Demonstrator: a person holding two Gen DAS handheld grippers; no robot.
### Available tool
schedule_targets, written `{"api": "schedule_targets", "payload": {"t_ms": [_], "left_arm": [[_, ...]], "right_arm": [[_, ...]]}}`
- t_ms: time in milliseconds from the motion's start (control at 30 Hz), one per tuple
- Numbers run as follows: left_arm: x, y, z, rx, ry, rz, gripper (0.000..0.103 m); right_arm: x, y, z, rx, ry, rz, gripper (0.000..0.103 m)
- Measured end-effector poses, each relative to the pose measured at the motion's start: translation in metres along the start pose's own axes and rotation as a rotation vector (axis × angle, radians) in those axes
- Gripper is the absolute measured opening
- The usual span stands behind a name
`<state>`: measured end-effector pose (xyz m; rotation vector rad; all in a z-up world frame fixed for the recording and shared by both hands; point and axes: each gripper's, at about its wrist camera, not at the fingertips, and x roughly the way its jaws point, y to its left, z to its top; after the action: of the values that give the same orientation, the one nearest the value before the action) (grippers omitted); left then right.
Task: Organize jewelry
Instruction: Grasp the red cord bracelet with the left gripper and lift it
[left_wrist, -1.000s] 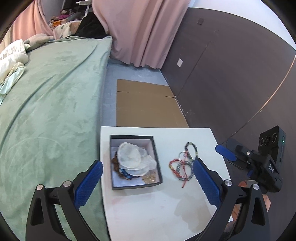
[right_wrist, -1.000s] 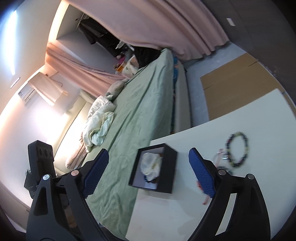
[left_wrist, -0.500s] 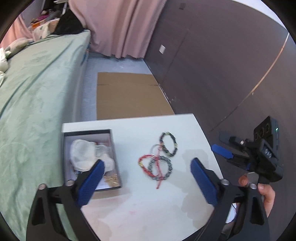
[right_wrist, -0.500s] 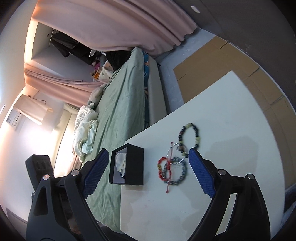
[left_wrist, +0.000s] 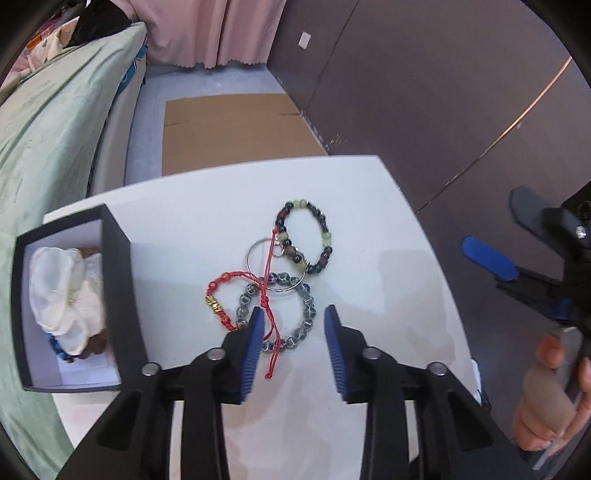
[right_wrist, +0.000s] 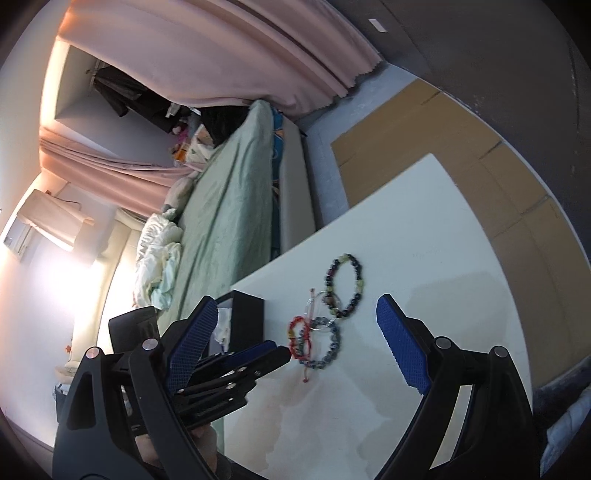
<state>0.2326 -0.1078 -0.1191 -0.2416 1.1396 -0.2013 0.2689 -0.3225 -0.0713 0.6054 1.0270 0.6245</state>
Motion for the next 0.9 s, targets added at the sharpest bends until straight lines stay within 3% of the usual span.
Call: {"api": "schedule_targets", "payload": {"t_ms": [300,400,467,533,900], "left_arm": [[0.041,0.001,-0.008,0.004,0.071,0.103,0.025],[0.044,-0.007,-0.010,0.042,0.055,0.159,0.022],[0.045,-0.008,-0.011,0.055,0.058,0.207,0.008],[0.044,0.000,-0.010,0.027,0.065,0.186,0.000],[0.000,0.010,-0.002,0.018,-0.017,0.123,0.000]], "right_arm": [[0.004,-0.003,-0.001,0.004,0.008,-0.029,0.087],[0.008,-0.002,-0.001,0.008,0.011,-0.036,0.087],[0.010,0.000,-0.002,0.004,0.017,-0.039,0.087],[0.013,0.002,-0.003,-0.006,0.025,-0.040,0.086],[0.022,0.006,-0.009,-0.029,0.051,-0.064,0.083]]}}
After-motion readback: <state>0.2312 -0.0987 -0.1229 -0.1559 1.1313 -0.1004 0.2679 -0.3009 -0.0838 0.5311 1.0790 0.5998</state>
